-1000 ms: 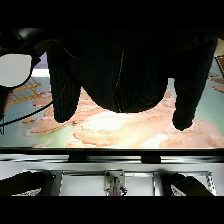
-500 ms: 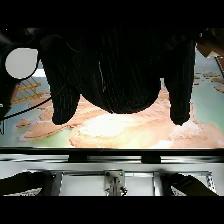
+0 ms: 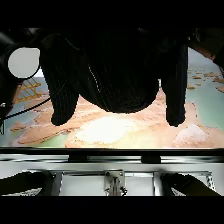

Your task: Fold the shirts.

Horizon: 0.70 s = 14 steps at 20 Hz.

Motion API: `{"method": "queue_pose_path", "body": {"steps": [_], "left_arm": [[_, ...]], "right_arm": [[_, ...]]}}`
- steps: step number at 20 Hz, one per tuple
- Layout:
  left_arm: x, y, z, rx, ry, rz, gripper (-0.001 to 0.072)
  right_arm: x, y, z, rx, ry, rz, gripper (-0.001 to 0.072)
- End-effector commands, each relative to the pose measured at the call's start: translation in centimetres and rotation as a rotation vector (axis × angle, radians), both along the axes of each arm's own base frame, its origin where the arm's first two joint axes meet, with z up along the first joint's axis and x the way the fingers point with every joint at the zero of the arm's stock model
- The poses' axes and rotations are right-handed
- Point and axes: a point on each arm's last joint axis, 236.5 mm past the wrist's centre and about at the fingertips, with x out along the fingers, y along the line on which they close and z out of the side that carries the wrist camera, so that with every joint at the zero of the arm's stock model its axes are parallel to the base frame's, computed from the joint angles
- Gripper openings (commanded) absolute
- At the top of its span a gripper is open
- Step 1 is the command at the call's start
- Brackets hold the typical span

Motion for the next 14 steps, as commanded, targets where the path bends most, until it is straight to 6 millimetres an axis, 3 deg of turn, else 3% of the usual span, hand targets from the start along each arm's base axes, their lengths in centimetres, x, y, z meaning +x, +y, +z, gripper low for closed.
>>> {"method": "queue_pose_path", "body": {"steps": [1,6,7,8,10,11,14], "left_arm": [[0.1,0.0,0.0,-0.006,0.003,-0.002,0.006],[1.6,2.6,-0.2,0.003,0.023,0.055,0.0059],[1.8,2.9,-0.1,-0.001,0.022,0.061,0.0058],[1.7,3.0,0.0,-0.008,0.025,0.061,0.0058],[1.6,2.9,0.1,-0.016,0.028,0.056,0.0058],[1.5,2.9,0.1,-0.017,0.027,0.056,0.0058],[1.3,3.1,0.7,-0.026,0.013,0.055,0.0058]], "right_arm": [[-1.5,2.0,0.0,0.007,0.006,0.058,0.0097],[-3.0,1.4,-0.7,-0.017,0.062,0.07,0.0133],[-3.4,1.5,-0.9,-0.014,0.079,0.081,0.0253],[-3.7,1.8,-1.3,-0.009,0.102,0.096,0.0316],[-4.4,2.5,-2.5,-0.01,0.165,0.129,0.0326],[-4.6,2.7,-3.5,-0.026,0.201,0.137,0.0445],[-5.1,2.5,-5.8,-0.081,0.282,0.142,0.0469]]}}
